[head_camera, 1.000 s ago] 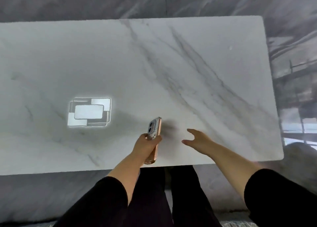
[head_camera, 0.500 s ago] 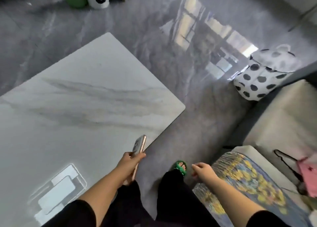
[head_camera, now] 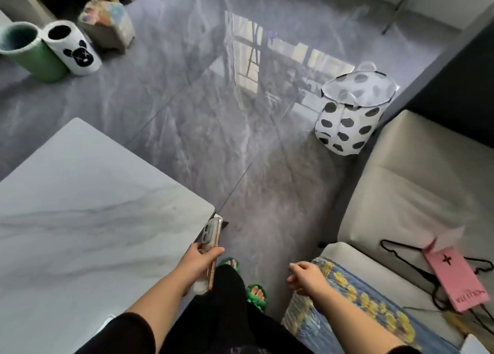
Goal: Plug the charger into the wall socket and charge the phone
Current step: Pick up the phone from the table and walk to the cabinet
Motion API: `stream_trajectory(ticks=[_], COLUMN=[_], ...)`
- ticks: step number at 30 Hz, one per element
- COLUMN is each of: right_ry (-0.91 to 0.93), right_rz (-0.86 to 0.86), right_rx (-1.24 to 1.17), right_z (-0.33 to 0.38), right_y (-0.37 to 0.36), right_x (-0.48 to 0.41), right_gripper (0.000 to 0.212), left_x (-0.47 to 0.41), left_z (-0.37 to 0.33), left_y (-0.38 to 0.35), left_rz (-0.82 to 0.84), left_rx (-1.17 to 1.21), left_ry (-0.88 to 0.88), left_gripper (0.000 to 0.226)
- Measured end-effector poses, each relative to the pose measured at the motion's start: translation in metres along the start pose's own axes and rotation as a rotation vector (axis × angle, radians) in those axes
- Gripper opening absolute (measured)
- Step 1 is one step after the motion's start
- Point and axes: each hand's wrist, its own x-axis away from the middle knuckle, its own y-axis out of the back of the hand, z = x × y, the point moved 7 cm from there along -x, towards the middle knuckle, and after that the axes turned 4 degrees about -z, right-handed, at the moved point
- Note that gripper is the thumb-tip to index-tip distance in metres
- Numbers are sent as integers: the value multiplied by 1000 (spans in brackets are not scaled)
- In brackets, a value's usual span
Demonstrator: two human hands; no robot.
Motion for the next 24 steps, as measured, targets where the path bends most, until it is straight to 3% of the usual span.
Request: stream_trajectory(ticks=[7,12,18,24], right_ry=[179,181,138,79], right_rz=[6,-18,-47,-66], right_rx=[85,172,278,365], right_z=[150,227,289,363], right_y=[42,79,131,161], right_x=[-65,-98,-142,-199], right_gripper=[20,19,18,19], left_x=[-41,-77,-119,-158], left_z=[-92,-160,-233,-297], left_y=[0,-2,1,15], left_rz=[-27,13,1,-40], left_rx=[86,161,250,401], left_ry=[18,51,62,109], left_gripper=[50,24,64,60])
